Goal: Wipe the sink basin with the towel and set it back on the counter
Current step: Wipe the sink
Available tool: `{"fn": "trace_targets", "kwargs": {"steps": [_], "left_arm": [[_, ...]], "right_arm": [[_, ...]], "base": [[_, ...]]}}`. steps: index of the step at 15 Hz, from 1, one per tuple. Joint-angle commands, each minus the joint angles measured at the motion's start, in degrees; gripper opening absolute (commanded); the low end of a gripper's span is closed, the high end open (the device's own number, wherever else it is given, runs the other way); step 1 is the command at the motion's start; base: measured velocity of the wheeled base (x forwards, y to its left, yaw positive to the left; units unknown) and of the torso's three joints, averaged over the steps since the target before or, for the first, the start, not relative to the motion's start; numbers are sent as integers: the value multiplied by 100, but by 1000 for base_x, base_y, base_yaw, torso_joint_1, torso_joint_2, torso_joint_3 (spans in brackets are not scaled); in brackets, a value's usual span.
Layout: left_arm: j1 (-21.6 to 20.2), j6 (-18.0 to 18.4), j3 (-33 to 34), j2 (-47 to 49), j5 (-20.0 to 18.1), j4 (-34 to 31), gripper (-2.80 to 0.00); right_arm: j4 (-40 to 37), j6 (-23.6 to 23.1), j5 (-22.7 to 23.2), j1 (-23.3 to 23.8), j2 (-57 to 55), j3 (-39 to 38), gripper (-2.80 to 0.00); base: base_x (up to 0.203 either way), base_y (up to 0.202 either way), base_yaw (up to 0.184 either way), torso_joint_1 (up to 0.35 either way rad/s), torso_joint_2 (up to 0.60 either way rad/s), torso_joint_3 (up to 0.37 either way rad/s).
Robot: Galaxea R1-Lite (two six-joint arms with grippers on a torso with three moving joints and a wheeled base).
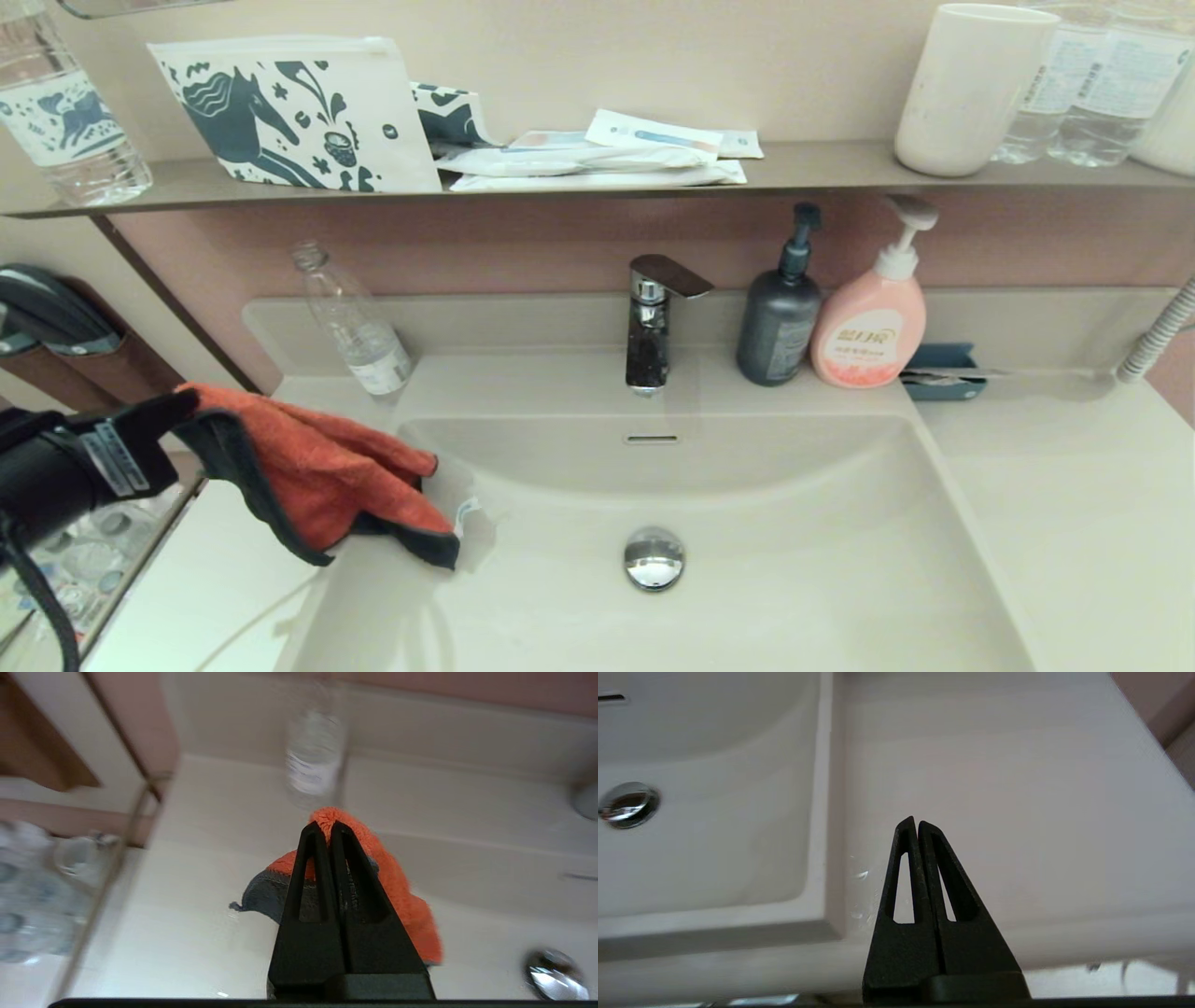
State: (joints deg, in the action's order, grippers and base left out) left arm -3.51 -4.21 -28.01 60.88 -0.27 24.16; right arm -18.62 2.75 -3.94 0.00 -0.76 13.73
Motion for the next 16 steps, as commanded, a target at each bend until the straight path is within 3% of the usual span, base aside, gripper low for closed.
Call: {"fn": "trace_targets", "kwargs": {"steps": [1, 4, 8, 12, 16], "left_arm": [[-381, 220, -217, 20, -6, 18, -280], [-652, 398, -445, 10, 0, 18, -280], [-1198, 519, -738, 26, -8, 19, -280], [-1774, 655, -576, -121, -8, 2, -280], [-1665, 663, -62, -484, -21, -357, -280]], "right_arm": [[1207, -376, 25, -8, 66, -848, -280], [1336, -355, 299, -4, 67, -1127, -280], [1361, -355, 315, -9, 67, -1180, -280], [1369, -372, 332, -9, 67, -1189, -280], [1369, -328, 315, -9, 67, -1189, -280]], "base": [[0, 0, 0, 0, 0, 0], [0, 0, 0, 0, 0, 0], [0, 0, 0, 0, 0, 0], [0, 0, 0, 0, 0, 0], [0, 0, 0, 0, 0, 0]]}}
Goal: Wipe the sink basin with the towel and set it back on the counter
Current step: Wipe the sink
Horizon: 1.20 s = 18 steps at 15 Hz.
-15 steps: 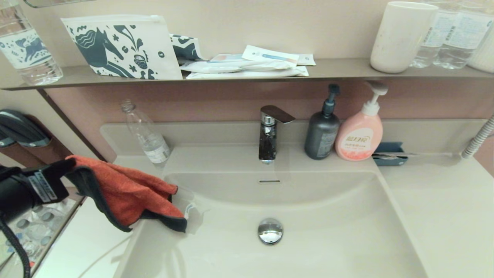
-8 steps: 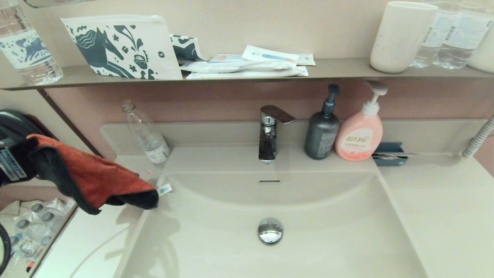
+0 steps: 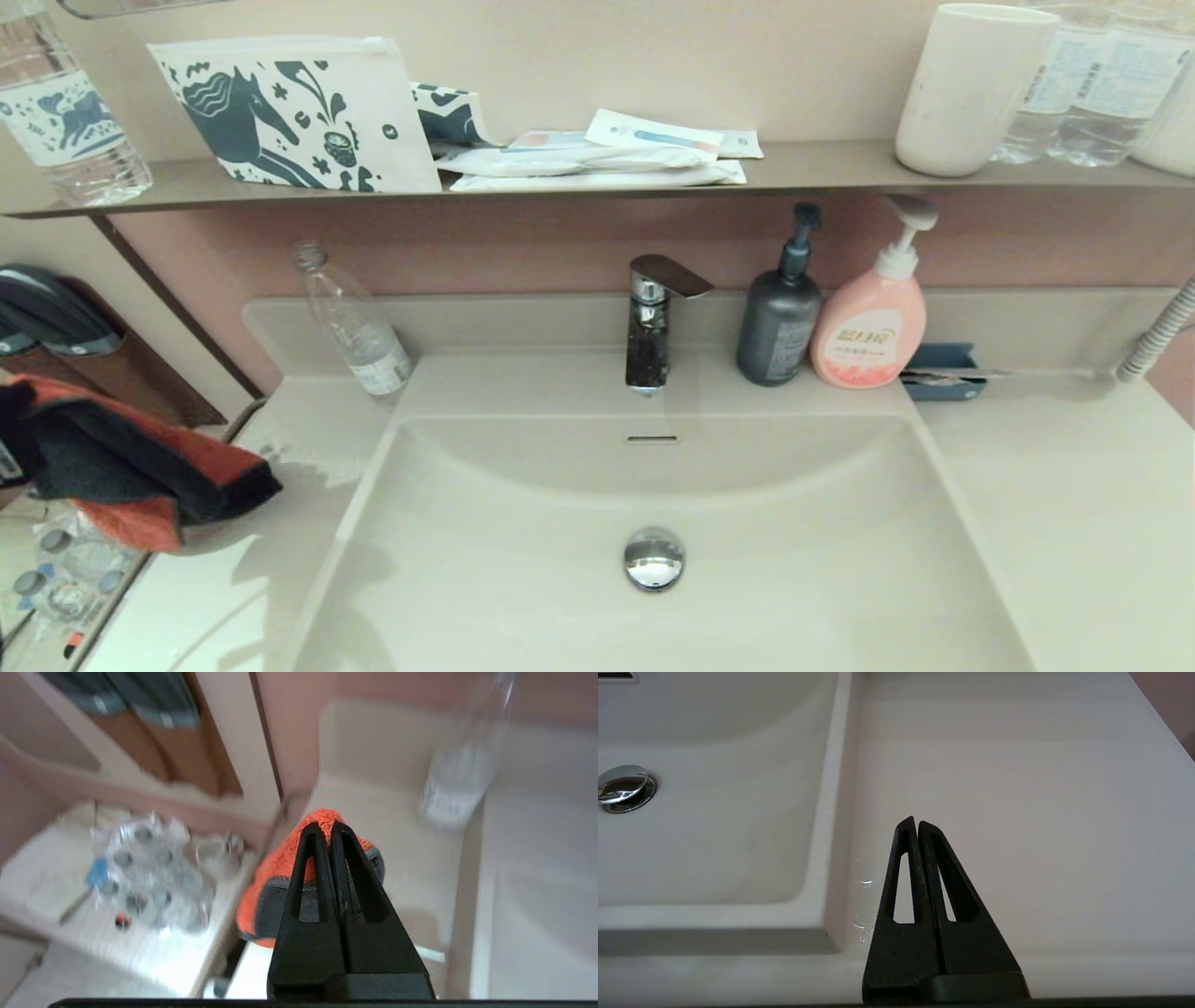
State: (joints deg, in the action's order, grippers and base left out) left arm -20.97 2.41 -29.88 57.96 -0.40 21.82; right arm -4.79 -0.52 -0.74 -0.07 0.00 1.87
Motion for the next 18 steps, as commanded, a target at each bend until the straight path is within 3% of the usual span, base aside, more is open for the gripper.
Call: {"fn": "trace_targets", "kwargs": {"steps": [1, 9, 14, 18], "left_arm": [[225, -16, 130, -200, -13, -204, -280], [1113, -102, 554, 226, -200, -12, -280], [1241, -94, 1287, 990, -380, 1393, -280], [1243, -79, 1422, 1858, -520, 2332, -280]], "right_arm": [[-13, 0, -5, -1, -9, -2, -280], [-13, 0, -5, -1, -9, -2, -280], [-13, 0, -5, -1, -9, -2, -280], [-13, 0, -5, -1, -9, -2, -280]], "base": [[0, 0, 0, 0, 0, 0], [0, 0, 0, 0, 0, 0], [0, 0, 0, 0, 0, 0], [0, 0, 0, 0, 0, 0]]}}
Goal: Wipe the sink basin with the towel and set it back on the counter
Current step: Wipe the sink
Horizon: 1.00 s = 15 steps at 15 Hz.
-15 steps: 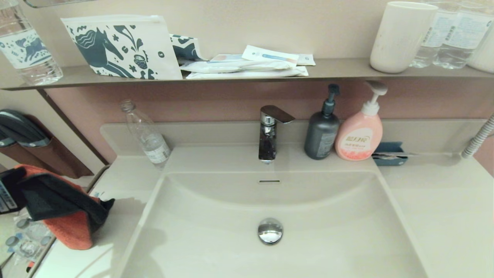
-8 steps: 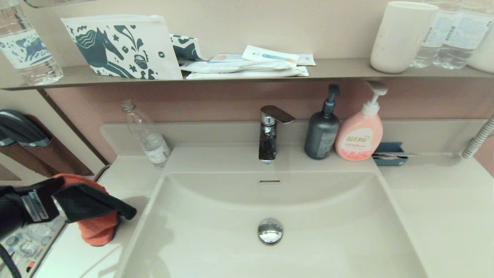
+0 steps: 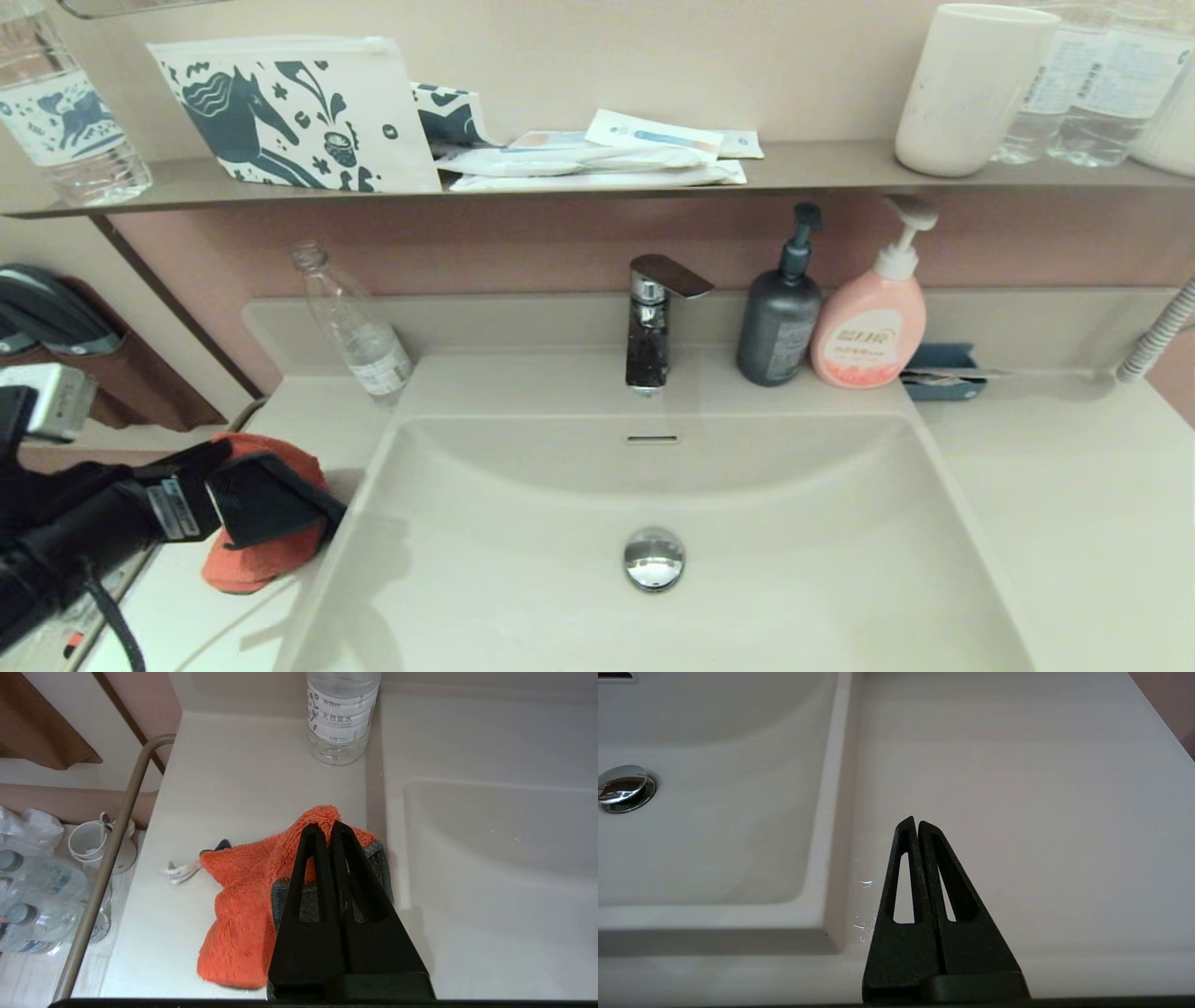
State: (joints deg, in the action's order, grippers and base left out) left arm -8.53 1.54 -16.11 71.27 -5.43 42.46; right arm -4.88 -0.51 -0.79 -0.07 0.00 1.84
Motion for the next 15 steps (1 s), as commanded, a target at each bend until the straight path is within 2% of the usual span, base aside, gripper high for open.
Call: {"fn": "trace_targets", "kwargs": {"steps": [1, 6, 8, 9, 10, 15], "left_arm": [[8, 11, 88, 727, -23, 465, -280], [234, 31, 289, 1697, -13, 1685, -280], [230, 165, 326, 1900, 6, 2116, -280], [229, 203, 311, 1879, 7, 2132, -28], [238, 207, 310, 1856, 12, 2134, 0], [237, 226, 314, 1657, 76, 2110, 0]], "right_arm": [[-5, -2, 0, -1, -9, 0, -280], [-5, -2, 0, -1, -9, 0, -280], [-5, -2, 0, -1, -9, 0, -280], [-5, -2, 0, -1, -9, 0, -280], [-5, -2, 0, -1, -9, 0, -280], [-5, -2, 0, -1, -9, 0, -280]], "base": [[0, 0, 0, 0, 0, 0], [0, 0, 0, 0, 0, 0], [0, 0, 0, 0, 0, 0], [0, 0, 0, 0, 0, 0], [0, 0, 0, 0, 0, 0], [0, 0, 0, 0, 0, 0]]}}
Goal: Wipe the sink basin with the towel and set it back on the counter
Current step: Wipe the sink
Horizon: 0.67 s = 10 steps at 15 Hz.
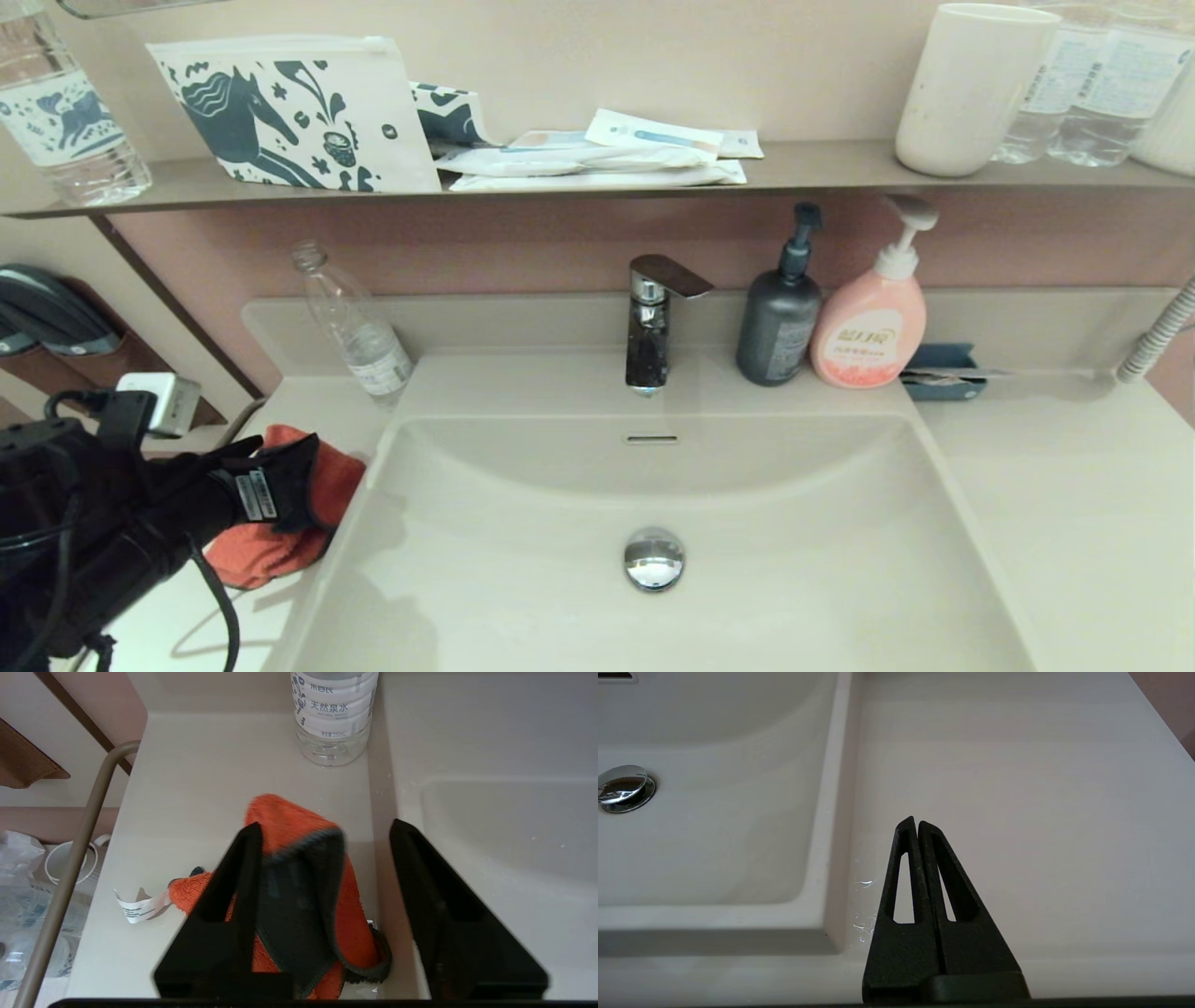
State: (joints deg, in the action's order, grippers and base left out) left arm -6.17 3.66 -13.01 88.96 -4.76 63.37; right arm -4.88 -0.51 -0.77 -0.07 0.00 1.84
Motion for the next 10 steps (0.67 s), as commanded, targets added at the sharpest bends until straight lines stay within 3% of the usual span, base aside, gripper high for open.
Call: {"fn": "trace_targets", "kwargs": {"steps": [1, 3, 10], "left_arm": [[1, 20, 14, -192, 18, 0, 0], [11, 45, 121, -453, 27, -170, 0], [133, 138, -261, -2076, 29, -2573, 0]], "right_arm": [[-4, -2, -2, -1, -9, 0, -280], [-4, -2, -2, -1, -9, 0, -280], [-4, -2, -2, -1, -9, 0, -280]], "base": [[0, 0, 0, 0, 0, 0], [0, 0, 0, 0, 0, 0], [0, 0, 0, 0, 0, 0]]}}
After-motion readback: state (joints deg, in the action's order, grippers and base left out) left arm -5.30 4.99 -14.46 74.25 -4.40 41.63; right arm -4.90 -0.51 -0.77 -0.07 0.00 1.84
